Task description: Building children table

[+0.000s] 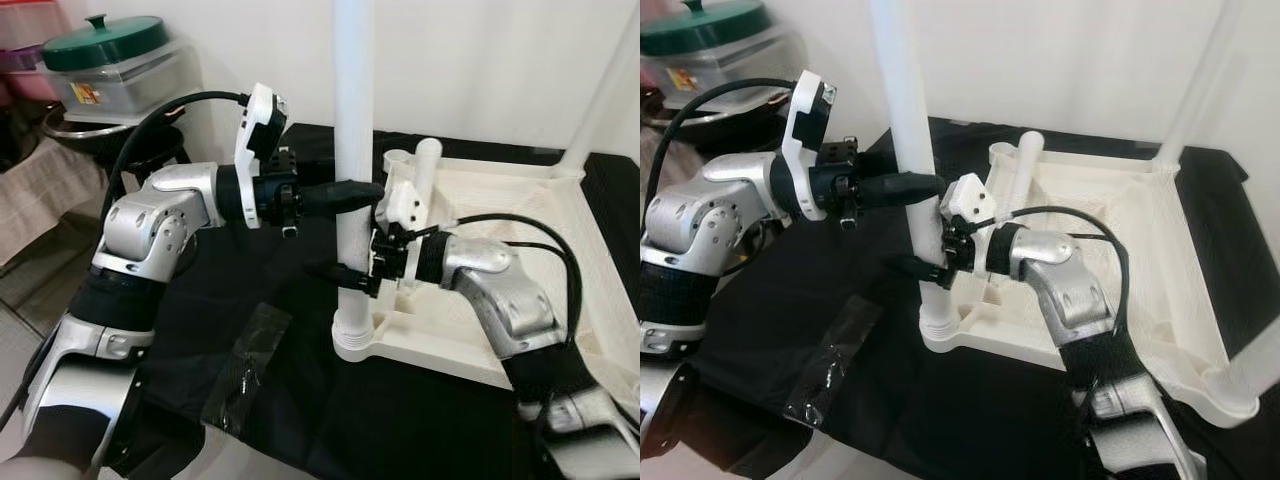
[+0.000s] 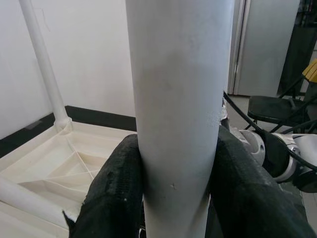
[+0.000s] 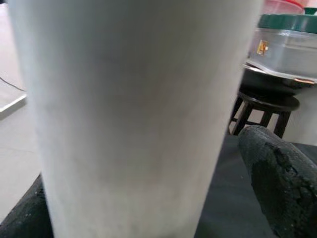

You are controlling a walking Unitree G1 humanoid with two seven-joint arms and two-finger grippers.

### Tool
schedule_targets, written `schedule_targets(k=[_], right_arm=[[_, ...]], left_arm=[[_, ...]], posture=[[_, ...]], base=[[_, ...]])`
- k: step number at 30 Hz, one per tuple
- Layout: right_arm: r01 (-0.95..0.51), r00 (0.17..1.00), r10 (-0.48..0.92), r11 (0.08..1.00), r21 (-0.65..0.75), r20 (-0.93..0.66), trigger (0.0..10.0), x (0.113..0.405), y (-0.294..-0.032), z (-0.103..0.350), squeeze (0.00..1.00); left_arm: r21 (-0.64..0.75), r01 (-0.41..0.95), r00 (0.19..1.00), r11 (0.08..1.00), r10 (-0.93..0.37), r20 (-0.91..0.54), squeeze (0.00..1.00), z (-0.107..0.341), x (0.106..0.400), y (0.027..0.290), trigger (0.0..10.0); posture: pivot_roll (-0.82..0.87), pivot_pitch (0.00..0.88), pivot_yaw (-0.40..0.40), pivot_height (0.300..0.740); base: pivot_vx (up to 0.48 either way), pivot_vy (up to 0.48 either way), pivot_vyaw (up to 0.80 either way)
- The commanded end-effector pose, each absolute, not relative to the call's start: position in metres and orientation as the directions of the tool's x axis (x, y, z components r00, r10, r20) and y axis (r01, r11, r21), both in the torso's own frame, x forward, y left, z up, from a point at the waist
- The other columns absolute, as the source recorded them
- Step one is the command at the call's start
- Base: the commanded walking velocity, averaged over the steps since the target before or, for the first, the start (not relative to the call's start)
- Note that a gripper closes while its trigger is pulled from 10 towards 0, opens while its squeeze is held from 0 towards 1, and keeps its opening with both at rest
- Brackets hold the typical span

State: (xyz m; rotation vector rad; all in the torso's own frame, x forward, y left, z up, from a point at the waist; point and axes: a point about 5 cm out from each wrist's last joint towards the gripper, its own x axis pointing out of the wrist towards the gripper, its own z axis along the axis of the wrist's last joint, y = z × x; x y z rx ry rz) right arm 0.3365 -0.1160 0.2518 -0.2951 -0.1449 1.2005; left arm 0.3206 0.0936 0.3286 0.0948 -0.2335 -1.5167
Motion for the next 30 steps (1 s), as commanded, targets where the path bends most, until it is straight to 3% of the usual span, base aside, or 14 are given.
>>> schedule_targets(k=[1, 2, 5, 6, 18, 19, 21, 22, 23, 24, 30], right_arm=[[-0.905, 0.35, 0.936, 0.333, -0.263, -0.02, 10.0, 0.343, -0.128, 0.262, 0.0], [-0.932, 0.301, 0.953, 0.288, -0.219, -0.025, 10.0, 0.348, -0.13, 0.262, 0.0], [-0.948, 0.267, 0.963, 0.257, -0.187, -0.03, 10.0, 0.35, -0.132, 0.262, 0.0], [-0.961, 0.237, 0.97, 0.227, -0.16, -0.047, 0.0, 0.352, -0.133, 0.255, 0.0], [-0.976, 0.188, 0.979, 0.176, -0.125, -0.084, 0.0, 0.354, -0.138, 0.242, 0.0], [-0.974, 0.198, 0.977, 0.187, -0.13, -0.079, 0.0, 0.355, -0.139, 0.242, 0.0], [-0.971, 0.211, 0.975, 0.201, -0.133, -0.07, 0.0, 0.356, -0.14, 0.242, 0.0], [-0.965, 0.234, 0.97, 0.224, -0.139, -0.06, 0.0, 0.357, -0.141, 0.242, 0.0], [-0.965, 0.234, 0.97, 0.224, -0.139, -0.06, 0.0, 0.357, -0.141, 0.242, 0.0], [-0.961, 0.248, 0.967, 0.239, -0.142, -0.054, 0.0, 0.358, -0.142, 0.242, 0.0], [-0.927, 0.348, 0.937, 0.338, -0.16, -0.034, 0.0, 0.358, -0.144, 0.236, 0.0]], left_arm=[[0.167, 0.983, -0.08, -0.079, -0.997, 0.0, 0.0, 0.311, 0.313, 0.084, 0.0], [0.166, 0.982, -0.088, -0.087, -0.996, -0.002, 0.0, 0.311, 0.312, 0.083, 0.0], [0.165, 0.982, -0.093, -0.092, -0.996, -0.004, 0.0, 0.311, 0.312, 0.082, 0.0], [0.164, 0.982, -0.099, -0.099, -0.995, -0.006, 0.0, 0.311, 0.311, 0.082, 0.0], [0.17, 0.978, -0.119, -0.119, -0.993, -0.009, 0.0, 0.313, 0.309, 0.08, 0.0], [0.173, 0.977, -0.122, -0.121, -0.993, -0.004, 1.0, 0.314, 0.309, 0.08, 3.1], [0.157, 0.979, -0.132, -0.129, -0.991, 0.009, 1.0, 0.315, 0.309, 0.08, 3.1], [0.162, 0.979, -0.127, -0.122, -0.992, 0.02, 1.0, 0.317, 0.31, 0.079, 6.5], [0.162, 0.979, -0.127, -0.122, -0.992, 0.02, 1.0, 0.317, 0.31, 0.079, 6.5], [0.166, 0.979, -0.123, -0.117, -0.992, 0.026, 1.0, 0.319, 0.31, 0.079, 10.0], [0.141, 0.986, -0.094, -0.084, -0.993, 0.065, 1.0, 0.324, 0.313, 0.081, 10.0]], posture=[[0.04, 0.048, 0.053, 0.74], [0.04, 0.053, 0.051, 0.74], [0.04, 0.053, 0.051, 0.74], [0.05, 0.056, 0.051, 0.74], [0.05, 0.061, 0.057, 0.74], [0.05, 0.061, 0.057, 0.74], [0.05, 0.06, 0.06, 0.74], [0.05, 0.06, 0.059, 0.74], [0.05, 0.06, 0.059, 0.74], [0.05, 0.06, 0.059, 0.74], [0.04, 0.06, 0.052, 0.74]], base=[[0.0, 0.0, 0.0], [0.0, 0.0, 0.0], [0.0, 0.0, 0.0], [0.0, 0.0, 0.0], [0.0, 0.0, 0.0], [0.0, 0.0, 0.0], [0.0, 0.0, 0.0], [0.0, 0.0, 0.0], [0.0, 0.0, 0.0], [0.0, 0.0, 0.0], [0.0, 0.0, 0.0]])
